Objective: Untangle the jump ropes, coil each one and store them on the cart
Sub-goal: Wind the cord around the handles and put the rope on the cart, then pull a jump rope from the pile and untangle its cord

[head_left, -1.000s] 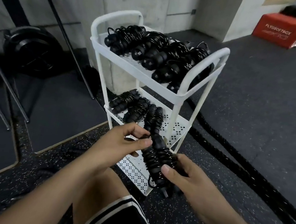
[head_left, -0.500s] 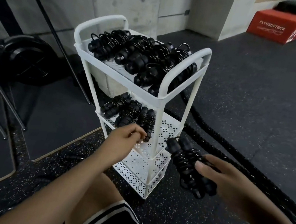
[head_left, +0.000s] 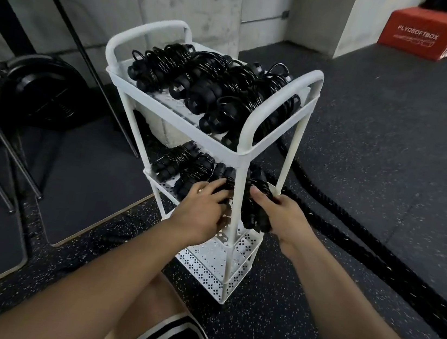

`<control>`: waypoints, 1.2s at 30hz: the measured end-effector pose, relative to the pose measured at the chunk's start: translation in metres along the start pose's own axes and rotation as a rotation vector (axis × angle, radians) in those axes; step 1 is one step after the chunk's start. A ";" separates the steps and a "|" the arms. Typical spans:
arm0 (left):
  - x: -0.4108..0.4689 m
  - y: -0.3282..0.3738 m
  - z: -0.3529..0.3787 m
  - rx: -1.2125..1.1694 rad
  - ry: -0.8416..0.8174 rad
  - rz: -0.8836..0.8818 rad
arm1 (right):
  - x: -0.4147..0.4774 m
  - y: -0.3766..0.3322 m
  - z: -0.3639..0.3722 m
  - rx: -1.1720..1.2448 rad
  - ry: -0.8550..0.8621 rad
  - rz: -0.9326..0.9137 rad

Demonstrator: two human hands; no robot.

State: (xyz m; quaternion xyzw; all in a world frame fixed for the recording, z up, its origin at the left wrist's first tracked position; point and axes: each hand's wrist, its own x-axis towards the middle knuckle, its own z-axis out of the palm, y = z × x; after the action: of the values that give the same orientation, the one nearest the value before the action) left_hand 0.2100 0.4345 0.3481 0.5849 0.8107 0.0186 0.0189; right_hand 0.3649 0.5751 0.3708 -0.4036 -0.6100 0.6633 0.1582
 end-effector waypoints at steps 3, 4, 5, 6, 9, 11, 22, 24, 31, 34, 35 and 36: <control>-0.001 -0.010 0.011 -0.008 0.024 -0.022 | 0.011 0.002 0.009 0.000 0.037 0.006; -0.002 -0.010 0.014 -0.048 0.031 -0.045 | 0.015 0.004 0.011 -0.007 0.046 0.014; -0.003 -0.008 0.015 -0.104 0.041 -0.068 | 0.017 0.006 0.014 -0.019 0.055 0.023; -0.004 -0.005 0.015 -0.163 0.054 -0.088 | 0.019 0.007 0.016 -0.033 0.066 0.027; -0.003 -0.001 0.014 -0.241 0.098 -0.125 | 0.023 0.008 0.019 -0.082 0.108 0.005; -0.002 -0.002 0.016 -0.251 0.133 -0.127 | 0.025 0.006 0.021 -0.213 0.141 -0.030; 0.001 -0.008 0.022 -0.145 0.204 -0.147 | 0.018 0.019 0.023 -0.833 0.171 -0.165; 0.001 -0.007 0.023 -0.120 0.180 -0.147 | 0.013 0.018 0.022 -0.733 0.169 -0.151; -0.006 -0.005 0.026 -0.222 0.222 -0.159 | 0.004 0.022 0.017 -0.527 0.152 -0.138; -0.017 -0.008 0.019 -0.323 0.247 -0.190 | -0.012 0.013 0.012 -0.426 0.209 -0.188; -0.023 -0.011 0.018 -0.351 0.261 -0.198 | -0.017 0.010 0.010 -0.376 0.228 -0.222; -0.030 -0.015 0.016 -0.376 0.275 -0.203 | -0.025 0.006 0.010 -0.327 0.251 -0.270</control>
State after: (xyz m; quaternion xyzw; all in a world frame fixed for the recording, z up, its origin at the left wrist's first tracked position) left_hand 0.2058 0.4017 0.3313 0.4785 0.8425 0.2467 0.0186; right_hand 0.3749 0.5493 0.3735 -0.4181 -0.7330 0.4734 0.2526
